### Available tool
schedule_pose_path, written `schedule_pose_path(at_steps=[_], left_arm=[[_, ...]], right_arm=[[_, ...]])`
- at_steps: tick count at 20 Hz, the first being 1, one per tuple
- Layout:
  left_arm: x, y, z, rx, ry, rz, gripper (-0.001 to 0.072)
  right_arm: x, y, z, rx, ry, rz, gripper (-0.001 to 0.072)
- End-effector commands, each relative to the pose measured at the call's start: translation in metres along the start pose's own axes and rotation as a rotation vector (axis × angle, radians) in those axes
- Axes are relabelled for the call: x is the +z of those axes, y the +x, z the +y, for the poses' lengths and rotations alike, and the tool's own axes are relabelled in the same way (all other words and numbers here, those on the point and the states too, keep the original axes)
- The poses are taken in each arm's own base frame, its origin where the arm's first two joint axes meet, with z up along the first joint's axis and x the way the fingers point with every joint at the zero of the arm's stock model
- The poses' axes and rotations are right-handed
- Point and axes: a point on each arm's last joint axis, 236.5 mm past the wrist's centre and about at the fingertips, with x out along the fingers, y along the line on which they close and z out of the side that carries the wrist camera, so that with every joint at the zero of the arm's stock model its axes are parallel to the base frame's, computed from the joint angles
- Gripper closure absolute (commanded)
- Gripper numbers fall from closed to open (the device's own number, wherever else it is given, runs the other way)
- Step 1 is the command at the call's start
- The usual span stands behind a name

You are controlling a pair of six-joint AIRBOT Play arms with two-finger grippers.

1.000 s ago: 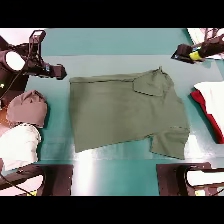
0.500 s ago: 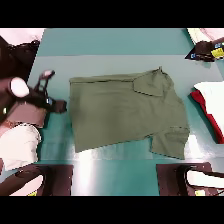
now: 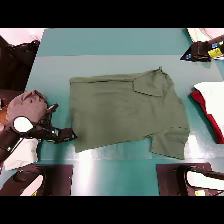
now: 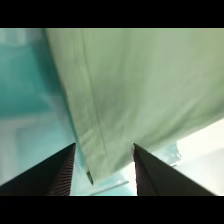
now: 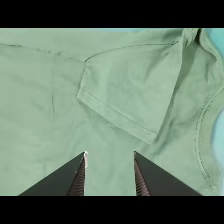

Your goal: Fold the shirts.

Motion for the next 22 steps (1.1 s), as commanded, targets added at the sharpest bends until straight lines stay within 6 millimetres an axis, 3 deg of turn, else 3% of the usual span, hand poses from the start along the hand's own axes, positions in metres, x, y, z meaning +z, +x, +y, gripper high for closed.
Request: schedule_pose_path(at_steps=[1,4,10,15,17,18,20,22], left_arm=[[-0.025,0.011,0.002,-0.030,-0.049,0.067,0.0263],[-0.034,0.016,-0.003,-0.069,-0.080,0.094,0.0264],[-0.049,0.025,0.005,-0.062,-0.091,0.129,0.0282],[-0.031,0.027,-0.001,-0.093,-0.118,0.058,0.0286],[-0.028,0.027,-0.004,-0.108,-0.102,0.041,0.0609],[-0.025,0.026,-0.005,-0.110,-0.093,0.030,0.0684],[-0.018,0.022,-0.008,-0.109,-0.071,0.015,0.0685],[0.000,0.002,-0.012,-0.063,0.021,-0.018,0.0685]], right_arm=[[-0.001,0.000,0.004,0.006,-0.009,0.005,0.0378],[-0.001,0.000,0.004,0.005,-0.008,0.005,0.0378],[-0.003,0.000,0.004,0.007,-0.008,0.015,0.0379],[-0.007,0.000,0.005,0.009,-0.008,0.031,0.0378],[-0.010,0.000,0.005,0.009,-0.008,0.041,0.0378],[-0.012,0.000,0.005,0.010,-0.008,0.051,0.0378],[-0.018,-0.002,0.001,0.007,0.001,0.076,0.0378],[-0.028,-0.006,-0.009,-0.003,0.025,0.111,0.0378]])
